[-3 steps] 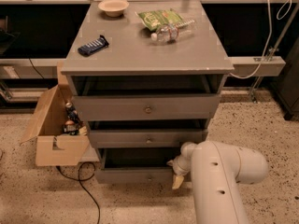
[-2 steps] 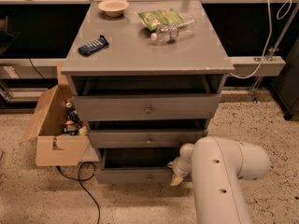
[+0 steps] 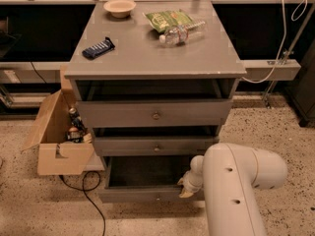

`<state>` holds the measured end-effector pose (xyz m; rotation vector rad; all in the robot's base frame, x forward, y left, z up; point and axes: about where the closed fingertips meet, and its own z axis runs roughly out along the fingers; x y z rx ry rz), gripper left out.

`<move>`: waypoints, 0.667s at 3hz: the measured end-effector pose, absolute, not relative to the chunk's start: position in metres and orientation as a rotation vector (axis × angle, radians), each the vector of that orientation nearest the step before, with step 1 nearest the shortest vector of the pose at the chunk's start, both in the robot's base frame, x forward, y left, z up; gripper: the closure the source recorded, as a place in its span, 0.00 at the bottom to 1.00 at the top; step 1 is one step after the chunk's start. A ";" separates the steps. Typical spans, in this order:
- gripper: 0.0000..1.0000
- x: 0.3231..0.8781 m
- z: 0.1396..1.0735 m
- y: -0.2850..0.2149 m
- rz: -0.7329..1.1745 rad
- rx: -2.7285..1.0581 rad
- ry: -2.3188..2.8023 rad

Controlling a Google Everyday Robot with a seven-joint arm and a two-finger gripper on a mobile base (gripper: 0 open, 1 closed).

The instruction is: Open bottom drawer

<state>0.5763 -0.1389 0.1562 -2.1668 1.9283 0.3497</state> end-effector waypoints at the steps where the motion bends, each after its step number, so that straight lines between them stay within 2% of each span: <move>1: 1.00 0.562 0.156 -0.141 0.373 -2.146 1.958; 2: 1.00 0.561 0.156 -0.141 0.374 -2.145 1.958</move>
Offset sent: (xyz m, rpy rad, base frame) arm -0.1446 -0.0210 -0.0142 0.1856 0.1425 -0.1957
